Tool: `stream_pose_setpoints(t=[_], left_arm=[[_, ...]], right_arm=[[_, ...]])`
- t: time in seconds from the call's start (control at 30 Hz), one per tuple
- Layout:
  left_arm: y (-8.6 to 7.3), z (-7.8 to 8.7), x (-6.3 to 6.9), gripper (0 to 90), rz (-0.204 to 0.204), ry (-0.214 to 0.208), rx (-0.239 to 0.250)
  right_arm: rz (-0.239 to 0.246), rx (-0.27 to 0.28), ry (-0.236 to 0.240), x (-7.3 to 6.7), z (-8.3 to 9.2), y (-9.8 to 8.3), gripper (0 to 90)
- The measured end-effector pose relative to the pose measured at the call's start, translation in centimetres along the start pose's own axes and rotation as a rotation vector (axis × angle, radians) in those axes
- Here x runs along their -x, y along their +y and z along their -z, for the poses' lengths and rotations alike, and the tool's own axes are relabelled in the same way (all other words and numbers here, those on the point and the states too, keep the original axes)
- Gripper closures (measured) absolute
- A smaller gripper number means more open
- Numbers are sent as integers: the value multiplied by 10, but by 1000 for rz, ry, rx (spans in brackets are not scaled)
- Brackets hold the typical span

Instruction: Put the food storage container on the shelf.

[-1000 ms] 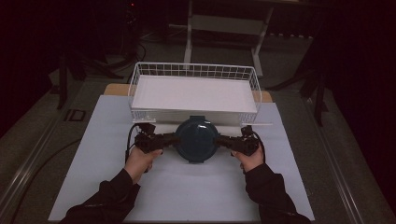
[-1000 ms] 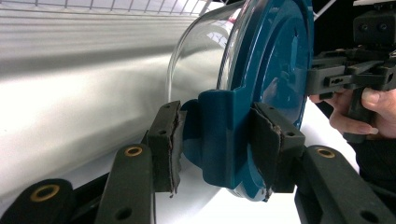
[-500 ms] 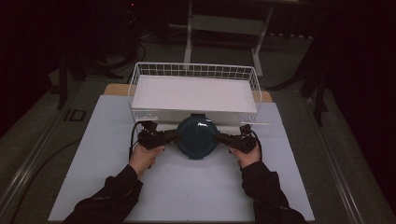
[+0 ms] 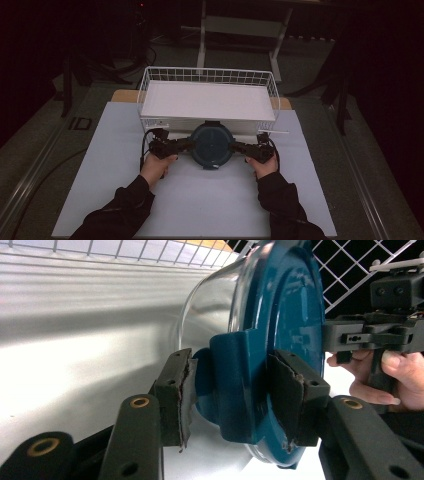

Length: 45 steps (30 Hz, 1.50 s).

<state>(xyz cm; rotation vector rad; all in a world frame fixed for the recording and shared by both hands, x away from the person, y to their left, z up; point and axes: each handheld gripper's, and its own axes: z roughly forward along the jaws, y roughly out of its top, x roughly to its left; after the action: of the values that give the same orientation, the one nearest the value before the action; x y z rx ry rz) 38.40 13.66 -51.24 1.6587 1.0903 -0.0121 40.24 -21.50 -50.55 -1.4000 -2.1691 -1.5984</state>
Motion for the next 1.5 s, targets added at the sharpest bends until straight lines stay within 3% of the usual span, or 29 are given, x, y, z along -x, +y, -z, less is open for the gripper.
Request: stream_pose_setpoints(t=[0.03,0.17,0.2,0.27,0.5,0.77,0.83,0.87,0.9,1.1,1.23,1.5], left_arm=[[0,0,1,509,-33,24,3],[3,-2,1,508,-13,48,36],[3,-3,-1,502,-35,59,41],[3,-4,-2,480,-3,59,46],[3,-6,-8,390,23,63,56],[6,-7,-4,353,-6,92,44],[6,-6,-3,350,-38,92,38],[5,-6,-3,322,-72,74,31],[5,-6,-2,268,-79,78,25],[2,1,7,141,-92,82,37],[2,9,13,10,-110,50,26],[-2,28,35,10,-166,-11,-6]], right_arm=[[3,-6,-11,-1,-1,0,528],[-12,12,-27,-3,-3,1,506],[-4,25,-41,-4,-4,1,500],[4,36,-51,-4,-5,3,480],[28,56,-91,-4,-8,7,469],[23,74,-129,-7,-9,9,497],[28,73,-130,-8,-9,9,485],[35,79,-128,-9,-8,9,477],[37,85,-126,-9,-8,8,473],[64,80,-147,-19,1,7,469],[83,83,-148,-26,10,4,473],[147,62,-158,-47,23,-7,546]])
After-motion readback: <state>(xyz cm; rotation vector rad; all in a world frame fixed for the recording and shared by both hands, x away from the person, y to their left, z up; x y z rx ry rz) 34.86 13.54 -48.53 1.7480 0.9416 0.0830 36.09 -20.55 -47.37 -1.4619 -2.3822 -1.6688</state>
